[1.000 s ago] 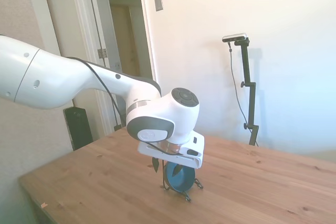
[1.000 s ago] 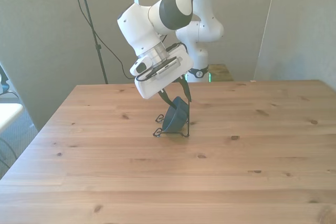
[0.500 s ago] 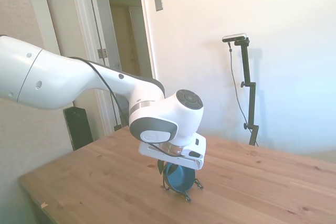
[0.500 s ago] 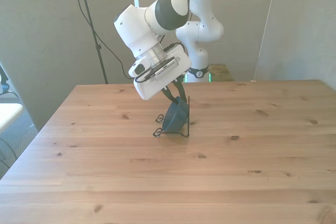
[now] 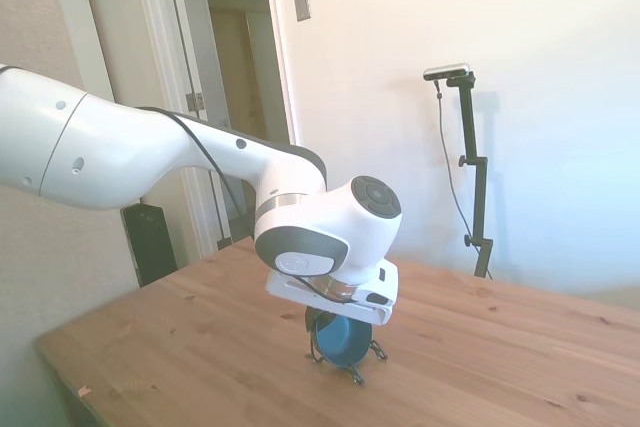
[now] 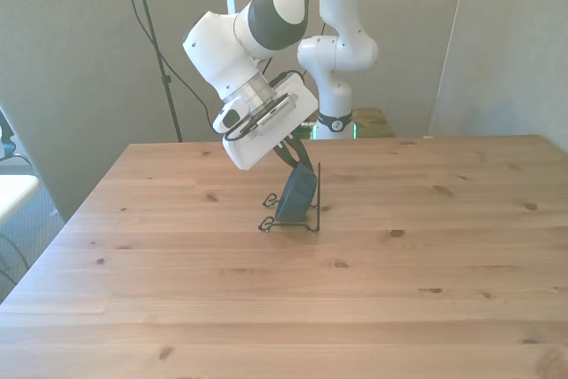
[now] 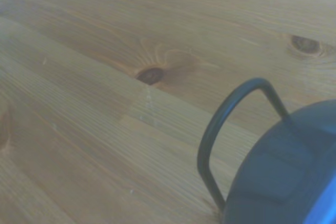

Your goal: Unload the bowl

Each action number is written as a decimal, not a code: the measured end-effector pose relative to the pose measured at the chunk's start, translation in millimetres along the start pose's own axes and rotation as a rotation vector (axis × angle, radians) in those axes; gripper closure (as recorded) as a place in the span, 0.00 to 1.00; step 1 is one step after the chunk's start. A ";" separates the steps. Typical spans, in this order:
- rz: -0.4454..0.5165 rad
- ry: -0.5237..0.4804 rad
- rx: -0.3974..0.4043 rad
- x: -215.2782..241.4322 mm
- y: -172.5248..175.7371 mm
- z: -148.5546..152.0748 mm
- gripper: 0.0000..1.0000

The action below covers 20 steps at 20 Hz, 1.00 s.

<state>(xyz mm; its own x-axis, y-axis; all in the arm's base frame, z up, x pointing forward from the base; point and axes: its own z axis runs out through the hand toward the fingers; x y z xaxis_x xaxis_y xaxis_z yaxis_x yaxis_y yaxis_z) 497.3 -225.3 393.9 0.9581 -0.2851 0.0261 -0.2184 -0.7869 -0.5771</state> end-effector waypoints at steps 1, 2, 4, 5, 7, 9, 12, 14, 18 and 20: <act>-0.006 0.001 0.010 -0.6 2.1 -1.4 1.00; -0.010 0.004 0.016 -1.2 4.4 -2.8 1.00; -0.020 0.009 0.031 -3.3 8.6 -7.1 1.00; -0.025 0.011 0.037 -5.0 10.4 -10.3 1.00; -0.014 0.039 0.034 -9.0 16.3 -21.0 1.00; -0.002 0.107 0.025 -14.1 16.8 -32.1 1.00; -0.022 0.207 -0.013 -31.3 1.9 -44.2 1.00; -0.049 0.250 -0.023 -49.9 -18.8 -48.4 1.00; -0.071 0.288 -0.083 -97.1 -60.8 -51.4 1.00; -0.072 0.295 -0.109 -121.4 -76.0 -50.9 1.00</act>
<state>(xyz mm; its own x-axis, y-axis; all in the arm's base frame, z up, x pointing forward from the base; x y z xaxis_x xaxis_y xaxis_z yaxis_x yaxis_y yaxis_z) 388.2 -158.7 476.1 0.8806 -0.3603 0.3080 -0.1858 -0.8602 -0.4749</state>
